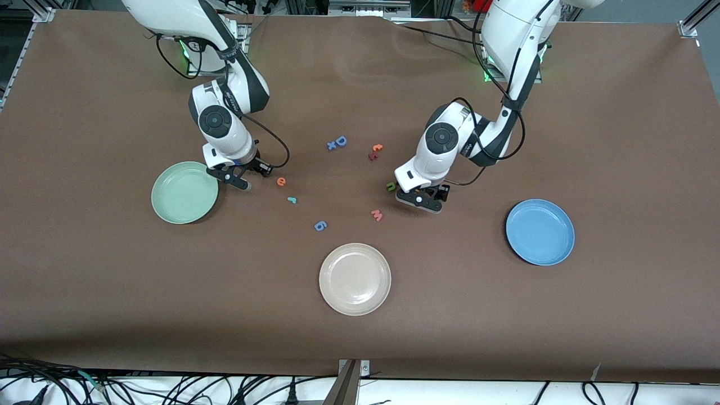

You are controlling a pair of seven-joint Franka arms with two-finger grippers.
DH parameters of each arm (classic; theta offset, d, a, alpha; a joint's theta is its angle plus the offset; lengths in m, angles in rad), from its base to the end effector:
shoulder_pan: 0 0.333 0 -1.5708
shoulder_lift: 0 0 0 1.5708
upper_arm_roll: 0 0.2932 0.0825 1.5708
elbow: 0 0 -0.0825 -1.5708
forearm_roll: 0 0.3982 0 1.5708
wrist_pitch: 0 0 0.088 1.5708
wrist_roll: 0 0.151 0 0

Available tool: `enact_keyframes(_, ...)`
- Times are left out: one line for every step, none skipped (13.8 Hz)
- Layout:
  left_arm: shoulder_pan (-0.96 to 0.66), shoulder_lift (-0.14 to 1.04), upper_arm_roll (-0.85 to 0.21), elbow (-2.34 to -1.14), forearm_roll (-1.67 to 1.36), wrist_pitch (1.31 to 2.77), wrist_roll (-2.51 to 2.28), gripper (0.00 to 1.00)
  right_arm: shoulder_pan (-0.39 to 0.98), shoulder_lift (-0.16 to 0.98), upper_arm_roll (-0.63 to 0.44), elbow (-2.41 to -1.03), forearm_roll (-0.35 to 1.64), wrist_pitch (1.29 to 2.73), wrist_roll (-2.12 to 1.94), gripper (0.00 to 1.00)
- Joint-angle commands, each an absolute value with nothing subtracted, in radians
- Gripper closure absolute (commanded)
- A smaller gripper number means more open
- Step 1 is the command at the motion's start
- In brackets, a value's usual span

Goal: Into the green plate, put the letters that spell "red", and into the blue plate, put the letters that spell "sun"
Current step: 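Grasp the teal letter with the right gripper while the left gripper grasps yellow s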

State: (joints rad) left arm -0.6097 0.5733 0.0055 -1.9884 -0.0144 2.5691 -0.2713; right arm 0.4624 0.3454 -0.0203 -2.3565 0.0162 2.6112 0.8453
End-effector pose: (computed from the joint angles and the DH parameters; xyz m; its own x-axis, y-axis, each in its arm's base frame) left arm 0.4976 -0.3435 0.0963 0.9487 -0.3162 0.0058 -0.3162 -0.9487 0.0067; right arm 0.4479 0.2109 0.0974 0.9120 -0.4058 -0.0600 -0.4019 -0.9132 0.0677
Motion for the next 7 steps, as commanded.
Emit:
enact_keyframes(-0.647, 0.558, 0.015, -2.011, 0.018, 2.582, -0.354, 0.21, 0.463, 0.314, -0.015, -2.387, 0.026, 2.625, 0.856, 0.49)
enact_keyframes(-0.65, 0.561, 0.017, -2.011, 0.018, 2.582, -0.365, 0.26, 0.463, 0.314, -0.015, -2.387, 0.026, 2.623, 0.867, 0.46)
enact_keyframes(-0.65, 0.561, 0.017, -2.011, 0.018, 2.582, -0.367, 0.31, 0.463, 0.313, -0.009, -2.387, 0.026, 2.622, 0.886, 0.43)
enact_keyframes(-0.649, 0.561, 0.015, -2.01, 0.018, 2.583, -0.37, 0.33, 0.463, 0.305, 0.001, -2.387, 0.026, 2.62, 0.896, 0.43)
enact_keyframes(-0.649, 0.561, 0.015, -2.01, 0.018, 2.586, -0.37, 0.39, 0.463, 0.299, 0.002, -2.387, 0.026, 2.615, 0.896, 0.43)
enact_keyframes(-0.649, 0.561, 0.017, -2.011, 0.018, 2.594, -0.37, 0.43, 0.463, 0.299, 0.002, -2.387, 0.026, 2.615, 0.894, 0.43)
enact_keyframes(-0.647, 0.561, 0.017, -2.011, 0.02, 2.595, -0.368, 0.44, 0.463, 0.301, 0.002, -2.387, 0.026, 2.615, 0.894, 0.43)
